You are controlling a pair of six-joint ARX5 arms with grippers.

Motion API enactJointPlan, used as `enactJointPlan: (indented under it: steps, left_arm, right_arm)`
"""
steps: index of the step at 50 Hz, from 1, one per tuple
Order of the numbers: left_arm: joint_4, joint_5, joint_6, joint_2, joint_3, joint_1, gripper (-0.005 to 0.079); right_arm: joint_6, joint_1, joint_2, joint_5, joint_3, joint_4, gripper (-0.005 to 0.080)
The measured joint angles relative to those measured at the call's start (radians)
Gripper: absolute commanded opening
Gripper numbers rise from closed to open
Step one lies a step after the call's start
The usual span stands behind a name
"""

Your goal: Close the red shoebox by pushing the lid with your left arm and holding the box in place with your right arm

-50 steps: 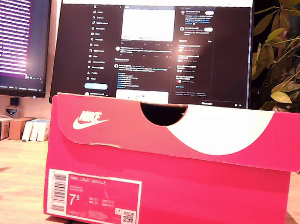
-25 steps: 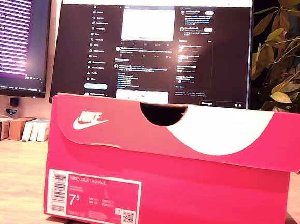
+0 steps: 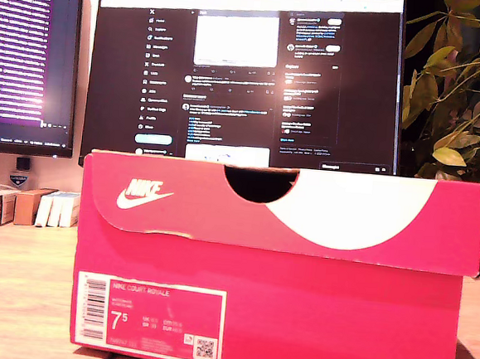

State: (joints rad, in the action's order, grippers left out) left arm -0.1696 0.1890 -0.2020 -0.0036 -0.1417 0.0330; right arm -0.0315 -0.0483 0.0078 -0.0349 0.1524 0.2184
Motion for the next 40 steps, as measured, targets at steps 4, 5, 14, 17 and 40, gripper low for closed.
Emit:
enactJointPlan:
  steps: [4, 5, 14, 17, 40]
  left_arm:
    - [-0.011, -0.009, 0.003, 0.0, 0.032, 0.0, -0.0019]
    - [-0.011, -0.008, 0.003, 0.0, 0.039, 0.0, -0.0019]
    - [-0.026, -0.013, 0.038, 0.0, 0.09, 0.005, -0.0019]
    - [-0.026, -0.013, 0.053, 0.0, 0.09, 0.005, -0.0019]
    - [-0.013, -0.063, 0.09, 0.0, 0.134, 0.006, -0.0019]
  right_arm:
    - [0.003, 0.0, 0.0, -0.003, -0.015, -0.003, -0.0012]
    - [0.003, 0.0, 0.0, -0.005, -0.022, -0.004, -0.0012]
    - [0.006, -0.004, 0.0, -0.018, -0.114, -0.001, -0.0012]
    - [0.006, -0.006, 0.0, -0.018, -0.131, -0.003, -0.0012]
    - [0.006, -0.013, 0.0, -0.024, -0.132, -0.039, -0.0012]
